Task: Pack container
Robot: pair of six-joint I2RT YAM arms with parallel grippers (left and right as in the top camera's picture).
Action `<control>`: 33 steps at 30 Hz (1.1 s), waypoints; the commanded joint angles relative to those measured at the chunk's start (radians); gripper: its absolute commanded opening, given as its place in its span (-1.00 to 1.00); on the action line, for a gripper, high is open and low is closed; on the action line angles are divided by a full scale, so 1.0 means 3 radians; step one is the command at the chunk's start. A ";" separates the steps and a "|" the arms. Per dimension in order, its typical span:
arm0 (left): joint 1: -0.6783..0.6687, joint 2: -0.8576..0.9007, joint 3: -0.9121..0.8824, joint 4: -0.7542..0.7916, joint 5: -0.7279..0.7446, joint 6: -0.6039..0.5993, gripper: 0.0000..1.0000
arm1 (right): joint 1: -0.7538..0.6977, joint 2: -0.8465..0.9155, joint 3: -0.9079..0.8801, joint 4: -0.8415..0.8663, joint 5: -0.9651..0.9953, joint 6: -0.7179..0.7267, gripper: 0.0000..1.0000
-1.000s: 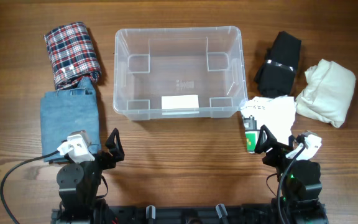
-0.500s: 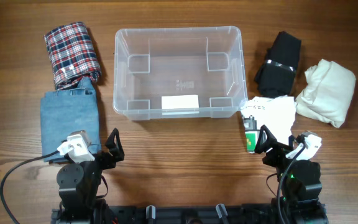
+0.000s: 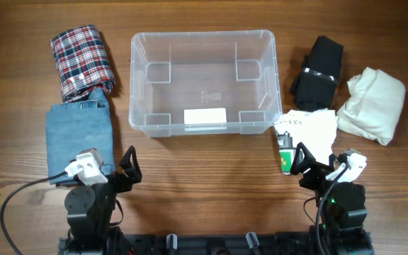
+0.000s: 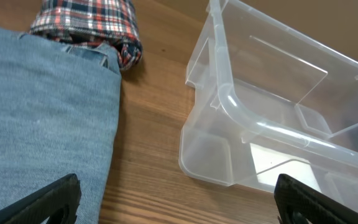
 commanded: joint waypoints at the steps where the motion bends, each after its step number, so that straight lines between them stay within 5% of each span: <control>1: -0.0018 0.0357 0.0225 0.0004 0.0052 -0.0197 0.99 | -0.0017 -0.0018 -0.0013 0.0010 -0.0019 0.0025 1.00; 9: -0.0018 0.2007 0.1710 -0.0047 0.0273 -0.0257 0.99 | -0.0017 -0.0018 -0.0013 0.0011 -0.0019 0.0025 1.00; 13: 0.0174 0.2478 0.2237 -0.0158 -0.0062 -0.0317 1.00 | -0.0017 -0.0018 -0.0013 0.0011 -0.0019 0.0025 0.99; 20: 0.1411 0.3325 0.2743 -0.0641 0.0380 -0.0141 0.99 | -0.0017 -0.0018 -0.0013 0.0011 -0.0019 0.0025 1.00; 26: 0.2345 0.4269 0.2838 -0.0549 0.0694 -0.0010 0.99 | -0.0017 -0.0018 -0.0013 0.0011 -0.0019 0.0025 1.00; 33: 0.2476 0.4943 0.2841 -0.0252 0.0989 0.0693 0.98 | -0.0017 -0.0018 -0.0013 0.0011 -0.0019 0.0025 0.99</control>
